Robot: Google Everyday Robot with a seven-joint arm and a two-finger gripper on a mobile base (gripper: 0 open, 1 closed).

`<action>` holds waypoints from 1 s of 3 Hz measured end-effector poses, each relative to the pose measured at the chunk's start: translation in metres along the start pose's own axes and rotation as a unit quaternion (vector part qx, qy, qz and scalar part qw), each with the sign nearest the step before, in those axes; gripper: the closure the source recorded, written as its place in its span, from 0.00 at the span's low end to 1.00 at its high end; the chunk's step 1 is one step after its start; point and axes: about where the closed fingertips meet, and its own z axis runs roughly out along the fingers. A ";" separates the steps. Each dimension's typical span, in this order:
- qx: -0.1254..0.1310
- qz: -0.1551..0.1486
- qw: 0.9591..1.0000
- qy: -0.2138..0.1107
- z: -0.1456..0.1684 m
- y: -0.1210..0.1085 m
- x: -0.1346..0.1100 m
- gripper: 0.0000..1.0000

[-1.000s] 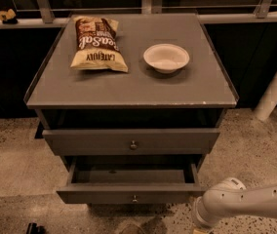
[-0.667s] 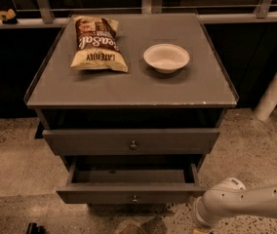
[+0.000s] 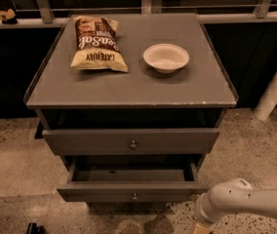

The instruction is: Close middle drawer

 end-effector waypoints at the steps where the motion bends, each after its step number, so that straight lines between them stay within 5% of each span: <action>1: 0.002 -0.002 1.000 -0.014 0.005 -0.012 -0.005 0.00; 2: 0.008 0.002 1.000 -0.031 0.013 -0.038 -0.013 0.00; 3: 0.008 0.002 0.999 -0.031 0.013 -0.038 -0.013 0.00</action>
Offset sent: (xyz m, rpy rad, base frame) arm 0.1143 0.0061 -0.0218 0.1231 -0.0859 -0.0312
